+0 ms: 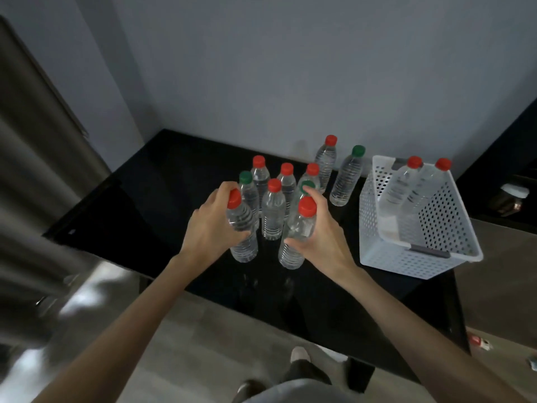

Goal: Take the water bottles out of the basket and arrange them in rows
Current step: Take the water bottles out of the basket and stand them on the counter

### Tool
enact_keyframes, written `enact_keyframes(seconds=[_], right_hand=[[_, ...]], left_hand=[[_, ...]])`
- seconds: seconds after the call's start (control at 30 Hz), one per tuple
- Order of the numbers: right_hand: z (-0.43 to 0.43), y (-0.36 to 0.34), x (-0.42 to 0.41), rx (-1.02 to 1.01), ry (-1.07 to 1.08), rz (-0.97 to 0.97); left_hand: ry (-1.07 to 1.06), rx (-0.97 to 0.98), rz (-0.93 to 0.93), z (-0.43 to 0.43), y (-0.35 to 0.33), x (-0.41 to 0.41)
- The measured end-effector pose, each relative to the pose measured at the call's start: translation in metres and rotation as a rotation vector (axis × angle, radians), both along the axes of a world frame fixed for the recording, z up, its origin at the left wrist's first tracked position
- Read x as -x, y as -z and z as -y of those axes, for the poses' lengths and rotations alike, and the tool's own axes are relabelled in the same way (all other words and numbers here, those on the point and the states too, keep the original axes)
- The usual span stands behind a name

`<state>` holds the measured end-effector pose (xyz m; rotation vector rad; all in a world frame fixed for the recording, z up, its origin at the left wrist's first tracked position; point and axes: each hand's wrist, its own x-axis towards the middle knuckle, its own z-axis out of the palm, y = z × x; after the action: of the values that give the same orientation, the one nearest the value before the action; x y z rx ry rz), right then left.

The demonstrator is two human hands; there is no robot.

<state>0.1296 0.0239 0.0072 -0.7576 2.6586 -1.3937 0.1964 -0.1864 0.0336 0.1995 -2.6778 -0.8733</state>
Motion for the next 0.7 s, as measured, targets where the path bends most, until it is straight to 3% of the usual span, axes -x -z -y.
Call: enact_keyframes(seconds=[0.17, 0.43, 0.7], right_hand=[[0.013, 0.030, 0.012, -0.077, -0.010, 0.036], [0.031, 0.059, 0.033, -0.105, -0.041, 0.149], [0.037, 0.073, 0.045, -0.100, -0.081, 0.129]], left_hand=[[0.000, 0.087, 0.108, 0.019, 0.034, 0.012], [-0.019, 0.026, 0.197, 0.028, 0.067, 0.041], [0.002, 0.026, 0.248, 0.025, 0.087, 0.053]])
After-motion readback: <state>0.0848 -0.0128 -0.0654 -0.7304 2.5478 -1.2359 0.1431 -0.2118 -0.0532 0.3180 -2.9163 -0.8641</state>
